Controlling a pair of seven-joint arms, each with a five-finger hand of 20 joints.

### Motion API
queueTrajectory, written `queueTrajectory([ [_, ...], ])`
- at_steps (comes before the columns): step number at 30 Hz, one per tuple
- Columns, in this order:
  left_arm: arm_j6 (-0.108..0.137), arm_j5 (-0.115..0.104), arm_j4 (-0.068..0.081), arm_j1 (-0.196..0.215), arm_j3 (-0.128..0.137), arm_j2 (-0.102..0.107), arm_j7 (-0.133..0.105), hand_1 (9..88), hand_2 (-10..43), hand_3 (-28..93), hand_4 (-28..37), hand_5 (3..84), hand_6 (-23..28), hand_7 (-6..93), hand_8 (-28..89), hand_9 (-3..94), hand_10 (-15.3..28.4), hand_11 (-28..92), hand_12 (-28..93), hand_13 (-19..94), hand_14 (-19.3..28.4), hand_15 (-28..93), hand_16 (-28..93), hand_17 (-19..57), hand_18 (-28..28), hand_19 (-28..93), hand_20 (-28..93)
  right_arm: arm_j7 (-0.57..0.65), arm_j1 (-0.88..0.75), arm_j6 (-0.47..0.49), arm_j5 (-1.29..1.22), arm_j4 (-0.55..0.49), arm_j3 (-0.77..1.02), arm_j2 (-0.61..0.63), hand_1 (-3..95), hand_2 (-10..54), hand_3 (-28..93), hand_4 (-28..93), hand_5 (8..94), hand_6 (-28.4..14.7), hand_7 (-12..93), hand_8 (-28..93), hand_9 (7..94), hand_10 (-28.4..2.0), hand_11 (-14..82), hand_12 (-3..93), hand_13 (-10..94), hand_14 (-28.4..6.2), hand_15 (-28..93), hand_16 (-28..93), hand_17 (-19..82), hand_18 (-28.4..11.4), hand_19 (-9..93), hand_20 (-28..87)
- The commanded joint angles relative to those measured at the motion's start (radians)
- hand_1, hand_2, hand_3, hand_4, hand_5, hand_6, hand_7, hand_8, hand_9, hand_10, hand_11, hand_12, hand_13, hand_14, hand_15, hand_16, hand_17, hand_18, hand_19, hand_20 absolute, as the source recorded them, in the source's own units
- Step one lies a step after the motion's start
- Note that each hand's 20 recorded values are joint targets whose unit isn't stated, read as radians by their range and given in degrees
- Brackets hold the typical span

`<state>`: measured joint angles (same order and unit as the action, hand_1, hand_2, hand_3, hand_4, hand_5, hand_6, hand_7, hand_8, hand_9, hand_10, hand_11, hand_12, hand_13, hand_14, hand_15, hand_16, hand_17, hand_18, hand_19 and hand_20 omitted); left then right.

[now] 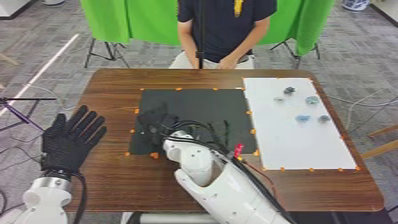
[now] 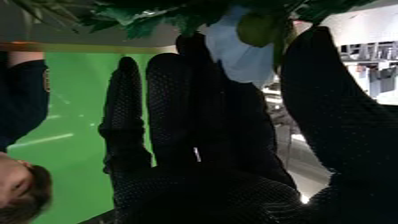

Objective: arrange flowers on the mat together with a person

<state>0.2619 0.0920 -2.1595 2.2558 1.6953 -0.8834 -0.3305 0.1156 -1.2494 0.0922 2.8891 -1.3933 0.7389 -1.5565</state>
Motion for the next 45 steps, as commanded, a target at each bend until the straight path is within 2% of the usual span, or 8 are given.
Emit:
queueTrajectory([
  [1, -0.007, -0.006, -0.001, 0.015, 0.008, -0.014, 0.005, 25.2, 12.4, 73, -28.3, 42.2, 8.4, 6.4, -8, 37.9, 14.7, 15, 10, 30, 15.2, 24, -3, -3.2, 13.9, 27, 13, 0.017, 0.018, 0.008, -0.039, -0.039, -0.024, 0.015, 37.5, -9.5, 80, -28, 56.6, -1.6, 29, -18, 58.1, -14.5, 31.7, 21.6, 45, -15.8, 74, 32, 16, -23.2, 71, 30],
  [8, -0.011, -0.002, 0.0, 0.02, 0.018, -0.032, 0.018, 25.3, 12.1, 73, -28.3, 41.8, 8.2, 6.4, -8, 37.9, 14.7, 15, 10, 30, 15.2, 23, -3, -3.2, 13.9, 27, 13, 0.079, 0.041, -0.008, -0.175, -0.097, -0.04, 0.038, 34.1, -9.5, 79, -28, 55.3, -2.3, 26, -17, 56.8, -15.2, 30.0, 21.2, 45, -16.4, 74, 32, 16, -23.3, 71, 30],
  [13, -0.016, 0.011, -0.001, 0.031, 0.035, -0.062, 0.027, 25.2, 12.0, 72, -28.3, 41.6, 8.1, 6.4, -8, 37.7, 14.7, 15, 10, 30, 15.1, 23, -3, -3.1, 13.9, 27, 13, 0.143, 0.037, -0.023, -0.363, -0.186, 0.02, 0.068, 31.8, -9.5, 78, -28, 53.7, -3.2, 25, -16, 55.5, -16.2, 27.3, 20.2, 44, -17.0, 73, 31, 16, -23.7, 70, 29],
  [21, -0.02, 0.024, 0.001, 0.048, 0.066, -0.089, 0.026, 24.6, 12.5, 72, -28.3, 42.0, 8.1, 6.3, -8, 38.0, 14.7, 15, 10, 30, 14.9, 23, -3, -3.2, 14.0, 27, 13, 0.189, -0.058, 0.053, -0.823, -0.435, 0.252, 0.185, 30.6, -9.5, 77, -27, 51.3, -5.4, 21, -14, 51.7, -18.1, 22.7, 18.9, 41, -17.2, 61, 20, 15, -23.1, 68, 25],
  [25, -0.013, 0.02, -0.007, 0.061, 0.076, -0.094, 0.019, 24.6, 12.5, 72, -28.3, 42.2, 8.1, 6.2, -8, 38.1, 14.7, 15, 10, 30, 14.8, 23, -2, -3.1, 14.0, 26, 13, 0.228, -0.148, 0.014, -1.112, -0.54, 0.397, 0.251, 30.3, -8.9, 77, -26, 48.9, -6.5, 20, -13, 47.4, -19.1, 19.0, 18.1, 37, -17.0, 49, 15, 14, -21.3, 63, 19],
  [32, -0.011, 0.017, -0.006, 0.065, 0.092, -0.092, 0.004, 24.0, 13.2, 72, -28.3, 42.6, 7.8, 6.0, -8, 38.3, 14.4, 14, 10, 30, 14.6, 22, -3, -3.1, 14.0, 26, 13, 0.228, -0.241, -0.03, -1.657, -0.559, 0.604, 0.331, 30.3, -5.5, 78, -25, 47.1, -7.1, 19, -13, 43.4, -19.4, 14.6, 16.1, 33, -16.8, 38, 11, 11, -19.8, 57, 13],
  [37, -0.009, 0.02, -0.015, 0.076, 0.118, -0.083, -0.006, 23.2, 14.1, 71, -28.3, 44.7, 6.3, 6.0, -8, 39.9, 13.2, 14, 9, 30, 14.4, 22, -3, -3.1, 14.0, 26, 13, 0.207, -0.396, 0.003, -1.837, -0.619, 0.72, 0.387, 29.8, -2.5, 78, -25, 46.0, -7.1, 19, -13, 41.6, -19.0, 13.9, 14.8, 32, -16.3, 34, 10, 10, -19.4, 55, 11],
  [45, -0.002, 0.012, -0.021, 0.089, 0.127, -0.08, -0.012, 22.8, 14.3, 71, -28.3, 44.8, 6.3, 6.1, -8, 40.4, 13.1, 13, 9, 31, 14.1, 22, -2, -3.0, 13.9, 26, 14, 0.166, -0.63, 0.051, -1.936, -0.707, 0.906, 0.37, 28.3, 0.3, 77, -25, 44.3, -7.3, 17, -12, 39.2, -18.4, 11.8, 13.7, 31, -15.0, 28, 10, 9, -18.7, 51, 10],
])
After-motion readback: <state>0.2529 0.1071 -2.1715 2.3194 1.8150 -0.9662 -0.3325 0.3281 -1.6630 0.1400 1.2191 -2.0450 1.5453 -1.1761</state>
